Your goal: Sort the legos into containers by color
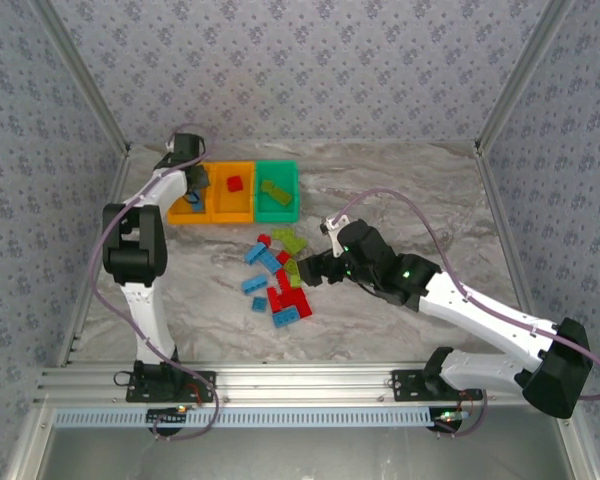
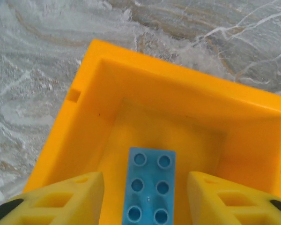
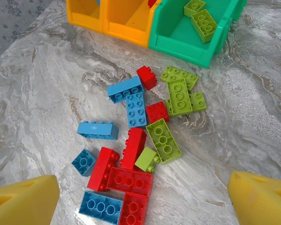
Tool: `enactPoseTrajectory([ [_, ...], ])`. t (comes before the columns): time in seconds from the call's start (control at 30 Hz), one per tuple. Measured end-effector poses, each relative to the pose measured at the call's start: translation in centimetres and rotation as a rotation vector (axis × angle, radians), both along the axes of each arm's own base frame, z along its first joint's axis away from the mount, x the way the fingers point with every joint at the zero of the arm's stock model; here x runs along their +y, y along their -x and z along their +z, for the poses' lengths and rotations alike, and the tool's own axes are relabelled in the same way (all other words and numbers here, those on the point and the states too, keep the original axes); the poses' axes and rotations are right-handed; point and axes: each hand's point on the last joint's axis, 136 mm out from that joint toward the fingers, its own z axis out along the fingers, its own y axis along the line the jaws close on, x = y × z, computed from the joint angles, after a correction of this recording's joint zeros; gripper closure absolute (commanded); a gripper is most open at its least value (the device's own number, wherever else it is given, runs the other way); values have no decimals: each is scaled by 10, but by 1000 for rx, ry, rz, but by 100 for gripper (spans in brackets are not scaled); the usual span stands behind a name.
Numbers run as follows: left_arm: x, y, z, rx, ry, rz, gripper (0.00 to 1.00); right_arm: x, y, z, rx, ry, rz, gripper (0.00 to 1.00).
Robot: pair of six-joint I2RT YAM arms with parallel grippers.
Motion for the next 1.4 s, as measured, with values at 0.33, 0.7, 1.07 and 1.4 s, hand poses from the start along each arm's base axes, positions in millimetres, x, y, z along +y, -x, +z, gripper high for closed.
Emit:
enactPoseTrajectory([
  [0.33,-22,48,60,-81,104,-46,50,2,-2,-1,-5,-2,-8,4],
  [0.7,-194,241,216,-372,148,-662,47,30,-15,-79,124,125,3,20],
  [1.07,-187,339,153,-145,-77,-987,42,89,-15,-153,277,264,44,52],
  [1.4,-155,343,144,-146,-207,-956,39,112,-34,-170,232,416,31,59],
])
